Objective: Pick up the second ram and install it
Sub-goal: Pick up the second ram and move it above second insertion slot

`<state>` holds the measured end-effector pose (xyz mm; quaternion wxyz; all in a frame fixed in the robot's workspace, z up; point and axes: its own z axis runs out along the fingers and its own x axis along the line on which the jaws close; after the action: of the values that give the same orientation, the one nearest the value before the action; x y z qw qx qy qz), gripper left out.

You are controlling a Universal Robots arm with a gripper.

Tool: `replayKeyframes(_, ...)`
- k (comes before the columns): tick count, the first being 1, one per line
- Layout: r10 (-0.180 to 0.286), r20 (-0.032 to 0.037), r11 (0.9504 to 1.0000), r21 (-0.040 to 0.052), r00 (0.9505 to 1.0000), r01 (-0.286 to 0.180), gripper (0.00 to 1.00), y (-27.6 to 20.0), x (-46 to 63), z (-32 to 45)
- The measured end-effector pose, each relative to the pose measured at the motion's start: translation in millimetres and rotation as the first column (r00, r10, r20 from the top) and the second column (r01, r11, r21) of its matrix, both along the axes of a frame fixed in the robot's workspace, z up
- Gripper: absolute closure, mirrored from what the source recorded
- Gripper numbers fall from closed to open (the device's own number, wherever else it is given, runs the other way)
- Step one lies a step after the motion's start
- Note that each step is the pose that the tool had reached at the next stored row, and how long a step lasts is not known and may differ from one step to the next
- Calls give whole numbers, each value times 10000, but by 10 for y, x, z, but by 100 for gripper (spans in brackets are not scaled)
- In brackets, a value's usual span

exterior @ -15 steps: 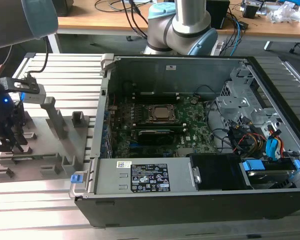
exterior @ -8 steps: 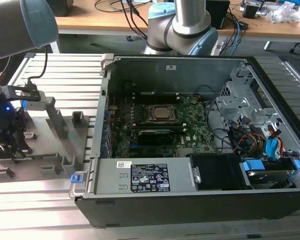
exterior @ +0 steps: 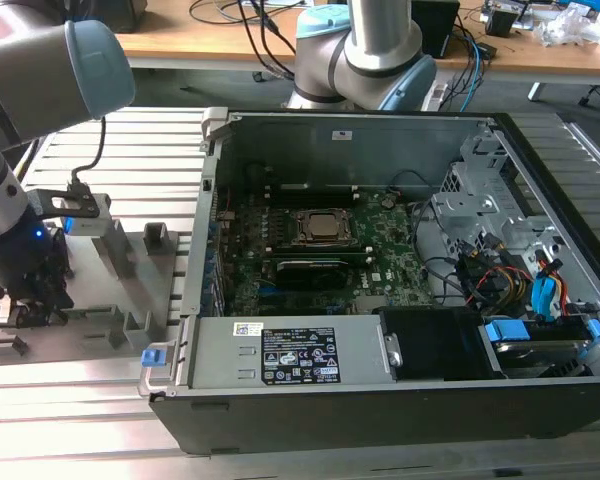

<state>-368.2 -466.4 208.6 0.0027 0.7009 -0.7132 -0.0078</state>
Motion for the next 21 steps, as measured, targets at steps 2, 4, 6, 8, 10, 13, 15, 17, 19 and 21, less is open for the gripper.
replayKeyframes(2, 147, 1, 9999, 79, 9999, -147, 70, 1, -8, -54)
replayKeyframes(4, 212, 3, 9997, 104, 9998, -212, 70, 3, -43, -83)
replayKeyframes(6, 213, 4, 9997, 104, 9998, -213, 70, 7, -66, -97)
replayKeyframes(8, 145, 3, 9998, 103, 9999, -145, 70, 11, -66, -121)
replayKeyframes(10, 133, 4, 9999, 104, 9999, -134, 70, 12, -66, -124)
replayKeyframes(13, 131, 4, 9999, 104, 9999, -131, 78, 11, -66, -124)
replayKeyframes(15, 130, 4, 9999, 103, 9999, -130, 86, 11, -66, -124)
replayKeyframes(17, 128, 5, 9999, 104, 9999, -128, 86, 11, -66, -124)
replayKeyframes(19, 127, 4, 9999, 104, 9999, -127, 86, 11, -66, -124)
replayKeyframes(21, 126, 4, 9999, 104, 9999, -126, 86, 11, -66, -124)
